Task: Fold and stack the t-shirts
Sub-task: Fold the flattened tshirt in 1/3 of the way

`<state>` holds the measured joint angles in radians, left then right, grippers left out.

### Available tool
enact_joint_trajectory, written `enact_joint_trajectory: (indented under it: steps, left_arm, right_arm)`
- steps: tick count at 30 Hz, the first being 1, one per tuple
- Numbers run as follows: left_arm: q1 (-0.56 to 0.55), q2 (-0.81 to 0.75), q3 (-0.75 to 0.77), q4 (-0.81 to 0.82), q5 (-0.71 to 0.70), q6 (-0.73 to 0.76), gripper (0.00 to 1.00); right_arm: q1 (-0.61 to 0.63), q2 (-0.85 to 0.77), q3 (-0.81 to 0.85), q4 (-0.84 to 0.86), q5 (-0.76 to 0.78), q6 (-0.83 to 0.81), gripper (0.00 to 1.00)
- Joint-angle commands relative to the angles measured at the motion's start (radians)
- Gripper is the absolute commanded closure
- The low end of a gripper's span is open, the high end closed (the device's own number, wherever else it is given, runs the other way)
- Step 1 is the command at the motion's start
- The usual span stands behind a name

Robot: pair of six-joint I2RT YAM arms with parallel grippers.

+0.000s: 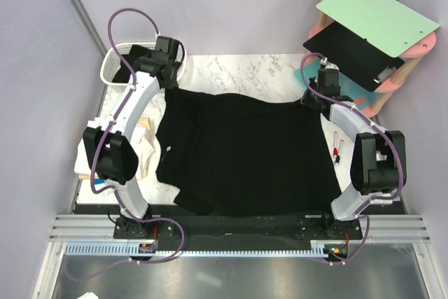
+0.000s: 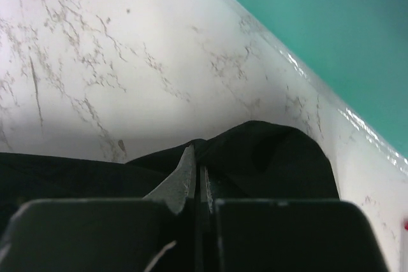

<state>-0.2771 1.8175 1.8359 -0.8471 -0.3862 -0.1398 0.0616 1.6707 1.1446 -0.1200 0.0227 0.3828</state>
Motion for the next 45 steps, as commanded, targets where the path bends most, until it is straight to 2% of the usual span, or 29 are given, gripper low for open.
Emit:
enact_joint_trajectory:
  steps: [1,21,32,33,34,35,36,37,38,39,40,41,45]
  left_arm:
    - [-0.001,-0.102,-0.171,0.023,0.006,-0.083,0.98]
    - [-0.031,-0.369,-0.607,0.022,0.089,-0.225,0.98]
    - [-0.045,-0.373,-0.719,-0.087,0.144,-0.285,0.98]
    - [-0.045,-0.366,-0.727,-0.095,0.15,-0.282,0.83]
    - [-0.045,-0.36,-0.725,-0.104,0.159,-0.281,0.69]
    - [-0.051,-0.366,-0.725,-0.119,0.162,-0.282,0.53]
    - [-0.057,-0.376,-0.727,-0.118,0.159,-0.284,0.35]
    - [-0.062,-0.401,-0.725,-0.119,0.147,-0.288,0.33]
    - [-0.069,-0.412,-0.719,-0.116,0.138,-0.293,0.25]
    - [-0.073,-0.423,-0.702,-0.11,0.132,-0.296,0.22]
    - [-0.08,-0.434,-0.689,-0.104,0.124,-0.291,0.22]
    - [-0.082,-0.434,-0.666,-0.081,0.122,-0.287,0.21]
    - [-0.091,-0.377,-0.62,-0.012,0.125,-0.23,0.25]
  right_arm:
    - [-0.002,-0.061,-0.074,-0.004,0.025,0.016,1.0]
    - [-0.002,-0.157,-0.264,-0.072,0.088,0.054,1.0]
    - [-0.002,-0.12,-0.325,-0.128,0.108,0.067,1.0]
    - [-0.002,-0.114,-0.324,-0.135,0.102,0.065,1.0]
    - [0.0,-0.098,-0.321,-0.141,0.094,0.048,0.95]
    - [0.0,-0.092,-0.313,-0.148,0.08,0.041,0.78]
    - [-0.003,-0.094,-0.31,-0.158,0.079,0.036,0.7]
    - [-0.002,-0.107,-0.313,-0.159,0.077,0.027,0.61]
    - [-0.002,-0.12,-0.315,-0.159,0.082,0.025,0.41]
    - [-0.002,-0.137,-0.318,-0.159,0.086,0.024,0.32]
    - [-0.002,-0.169,-0.324,-0.156,0.091,0.024,0.12]
    - [-0.002,-0.186,-0.324,-0.153,0.104,0.024,0.06]
    - [-0.002,-0.232,-0.322,-0.141,0.114,0.024,0.04]
